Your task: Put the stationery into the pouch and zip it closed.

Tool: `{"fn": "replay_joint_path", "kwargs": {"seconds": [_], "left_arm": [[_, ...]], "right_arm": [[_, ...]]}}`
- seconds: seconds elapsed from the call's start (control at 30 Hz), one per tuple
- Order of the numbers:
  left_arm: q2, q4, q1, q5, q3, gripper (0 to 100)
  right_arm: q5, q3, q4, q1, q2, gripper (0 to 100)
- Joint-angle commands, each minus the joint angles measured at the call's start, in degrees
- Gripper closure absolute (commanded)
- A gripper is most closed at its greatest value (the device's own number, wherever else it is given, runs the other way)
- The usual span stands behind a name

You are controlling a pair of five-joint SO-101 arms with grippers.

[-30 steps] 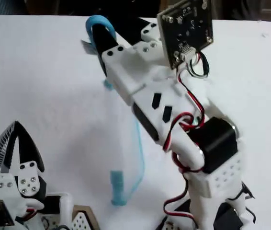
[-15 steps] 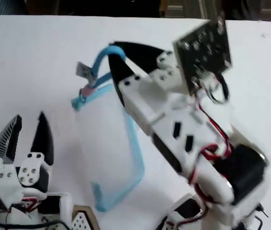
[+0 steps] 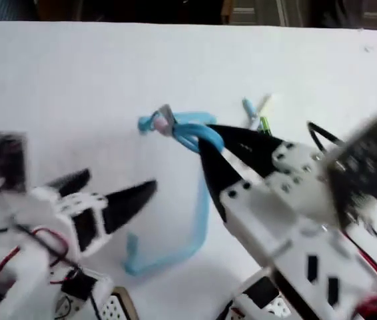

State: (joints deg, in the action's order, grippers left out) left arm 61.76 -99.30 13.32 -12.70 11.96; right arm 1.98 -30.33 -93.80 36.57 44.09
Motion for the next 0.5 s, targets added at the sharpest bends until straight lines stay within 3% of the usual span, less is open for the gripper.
{"fn": "replay_joint_path", "kwargs": {"seconds": [0.0, 0.33, 0.47], "left_arm": [[-7.08, 0.35, 1.80, 3.52, -2.02, 60], [-29.76, 13.10, 1.98, 8.44, -2.11, 60], [-33.36, 12.75, 2.42, 12.13, -2.02, 65]], "right_arm": [[0.00, -0.26, -0.31, -0.13, 1.98, 98.2], [0.00, -0.26, -3.56, -0.40, 6.11, 98.2], [0.00, -0.18, -5.32, -6.20, 6.20, 98.2]]}}
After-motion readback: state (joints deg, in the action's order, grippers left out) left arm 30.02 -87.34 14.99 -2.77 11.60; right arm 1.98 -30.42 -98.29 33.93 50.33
